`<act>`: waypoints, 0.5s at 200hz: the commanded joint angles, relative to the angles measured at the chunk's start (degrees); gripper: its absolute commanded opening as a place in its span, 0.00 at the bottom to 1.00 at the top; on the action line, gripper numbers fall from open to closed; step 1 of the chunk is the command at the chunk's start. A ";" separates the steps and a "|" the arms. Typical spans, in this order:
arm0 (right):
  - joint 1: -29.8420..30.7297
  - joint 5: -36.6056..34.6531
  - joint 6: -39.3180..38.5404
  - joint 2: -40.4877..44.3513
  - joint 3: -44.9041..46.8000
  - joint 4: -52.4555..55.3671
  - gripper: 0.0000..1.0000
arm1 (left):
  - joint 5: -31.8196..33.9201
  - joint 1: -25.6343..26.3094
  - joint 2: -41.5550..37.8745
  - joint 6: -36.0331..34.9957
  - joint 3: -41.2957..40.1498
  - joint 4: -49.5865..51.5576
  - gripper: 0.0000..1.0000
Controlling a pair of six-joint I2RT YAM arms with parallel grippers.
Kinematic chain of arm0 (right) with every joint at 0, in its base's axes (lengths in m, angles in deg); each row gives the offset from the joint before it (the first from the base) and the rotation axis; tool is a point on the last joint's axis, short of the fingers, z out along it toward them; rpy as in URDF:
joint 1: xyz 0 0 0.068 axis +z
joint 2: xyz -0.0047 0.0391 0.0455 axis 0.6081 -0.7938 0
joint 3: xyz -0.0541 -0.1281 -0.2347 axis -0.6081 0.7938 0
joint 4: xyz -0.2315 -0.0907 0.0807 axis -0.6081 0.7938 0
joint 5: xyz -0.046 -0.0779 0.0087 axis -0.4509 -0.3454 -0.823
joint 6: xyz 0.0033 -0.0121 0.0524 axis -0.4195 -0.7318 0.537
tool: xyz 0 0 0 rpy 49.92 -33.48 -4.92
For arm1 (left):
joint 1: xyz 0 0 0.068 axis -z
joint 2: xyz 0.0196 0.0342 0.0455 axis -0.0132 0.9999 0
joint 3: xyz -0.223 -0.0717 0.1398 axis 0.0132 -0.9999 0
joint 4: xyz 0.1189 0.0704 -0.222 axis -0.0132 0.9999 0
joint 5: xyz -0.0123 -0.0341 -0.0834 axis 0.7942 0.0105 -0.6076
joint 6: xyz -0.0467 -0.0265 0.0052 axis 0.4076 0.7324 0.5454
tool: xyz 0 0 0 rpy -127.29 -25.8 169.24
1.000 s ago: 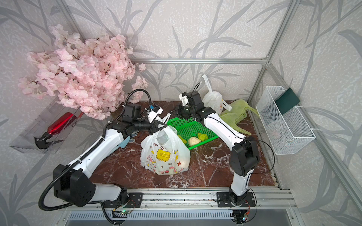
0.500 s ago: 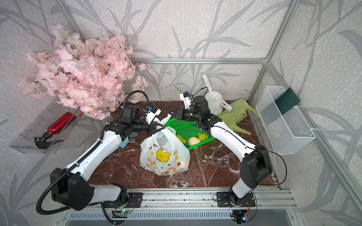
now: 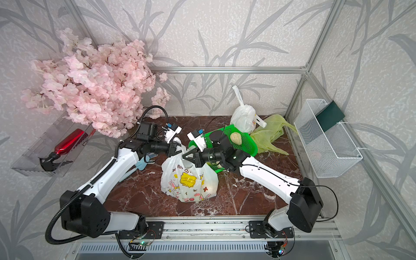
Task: Place the pears into plastic bags & tie knots
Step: Tie the plastic bag at the center of the board.
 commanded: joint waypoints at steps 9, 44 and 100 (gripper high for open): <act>2.04 -0.07 -7.51 -6.59 2.88 0.79 0.00 | -2.99 -1.00 -0.55 1.83 1.67 -2.81 0.00; -1.29 0.51 -6.52 -10.00 5.48 -9.99 0.00 | -4.44 -1.04 -1.97 0.06 1.05 -0.64 0.00; -5.16 5.70 -9.18 -10.58 6.57 -15.17 0.00 | -5.96 -0.96 -2.94 -5.35 0.70 6.05 0.27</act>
